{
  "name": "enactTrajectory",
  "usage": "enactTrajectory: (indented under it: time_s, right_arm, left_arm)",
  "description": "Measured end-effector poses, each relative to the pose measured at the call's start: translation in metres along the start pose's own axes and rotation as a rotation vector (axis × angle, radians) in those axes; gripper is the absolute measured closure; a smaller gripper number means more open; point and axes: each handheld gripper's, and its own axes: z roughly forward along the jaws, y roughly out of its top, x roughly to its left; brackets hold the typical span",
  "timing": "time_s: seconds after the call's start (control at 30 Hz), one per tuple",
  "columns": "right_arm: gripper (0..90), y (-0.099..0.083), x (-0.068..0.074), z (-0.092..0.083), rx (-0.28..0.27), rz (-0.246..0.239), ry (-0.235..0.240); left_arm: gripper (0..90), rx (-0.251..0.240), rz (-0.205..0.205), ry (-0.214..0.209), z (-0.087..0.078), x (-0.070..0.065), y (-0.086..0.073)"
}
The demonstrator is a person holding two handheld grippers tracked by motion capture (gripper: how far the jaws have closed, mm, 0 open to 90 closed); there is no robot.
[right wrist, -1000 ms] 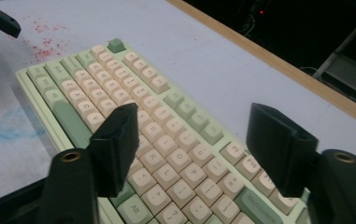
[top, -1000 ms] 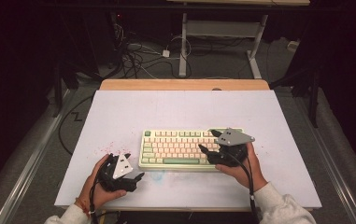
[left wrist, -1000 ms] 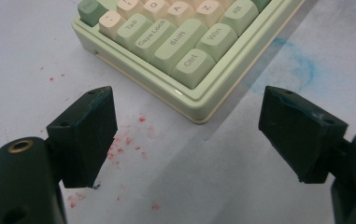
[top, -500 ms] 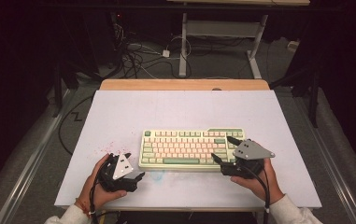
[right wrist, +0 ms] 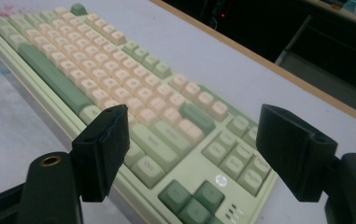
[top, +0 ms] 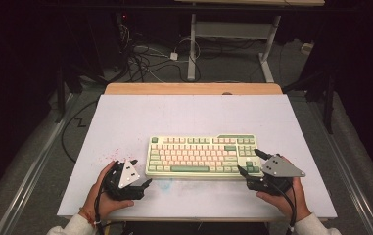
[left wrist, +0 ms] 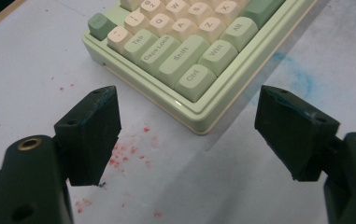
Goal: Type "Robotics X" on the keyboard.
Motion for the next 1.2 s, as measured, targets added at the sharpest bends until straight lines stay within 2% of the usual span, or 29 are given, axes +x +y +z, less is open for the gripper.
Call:
enactTrajectory:
  time_s: [0.2, 0.3, 0.37, 0.43, 0.47, 0.57, 0.63, 0.7, 0.77, 0.83, 0.9, 1.0, 1.2]
  right_arm:
    - [27.1, -0.015, -0.002, -0.006, 0.026, 0.014, -0.024]
    - [27.1, -0.020, 0.000, -0.010, 0.029, 0.007, -0.028]
    - [26.9, -0.023, 0.002, -0.012, 0.039, 0.007, -0.025]
    - [26.9, -0.025, 0.003, -0.012, 0.046, 0.007, -0.022]
    - [27.0, -0.025, 0.003, -0.013, 0.048, 0.000, -0.024]
    - [27.0, -0.025, 0.006, -0.014, 0.047, -0.008, -0.016]
    - [26.9, -0.025, 0.006, -0.015, 0.045, -0.011, -0.018]
    - [27.0, -0.025, 0.006, -0.015, 0.045, -0.014, -0.018]
    - [26.9, -0.026, 0.006, -0.014, 0.052, -0.018, -0.017]
    - [26.9, -0.026, 0.006, -0.013, 0.064, -0.028, -0.017]
    - [26.9, -0.026, 0.005, -0.013, 0.062, -0.029, -0.023]
    - [26.8, -0.025, 0.004, -0.014, 0.060, -0.024, -0.029]
    - [26.8, -0.026, 0.005, -0.012, 0.068, -0.034, -0.024]
  left_arm:
    - [29.5, 0.010, -0.038, 0.011, 0.003, 0.003, 0.006]
    - [34.1, -0.006, -0.069, -0.009, 0.001, 0.006, 0.009]
    - [35.9, -0.012, -0.074, -0.009, 0.001, 0.007, 0.011]
    - [42.9, -0.032, -0.075, -0.025, 0.000, 0.008, 0.014]
    - [47.9, -0.033, -0.085, -0.048, 0.000, 0.009, 0.015]
    - [63.5, -0.034, -0.097, -0.074, 0.001, 0.011, 0.021]
    - [71.6, -0.016, -0.092, -0.085, 0.004, 0.012, 0.027]
    - [78.3, 0.001, -0.068, -0.090, 0.007, 0.011, 0.032]
    - [85.5, 0.043, -0.022, -0.076, 0.010, 0.008, 0.039]
    - [87.1, 0.074, 0.016, -0.055, 0.014, 0.003, 0.044]
    - [87.2, 0.082, 0.006, -0.087, 0.017, 0.002, 0.049]
    - [87.1, 0.081, -0.014, -0.104, 0.022, 0.002, 0.059]
    - [87.0, 0.071, 0.006, -0.132, 0.032, 0.001, 0.078]
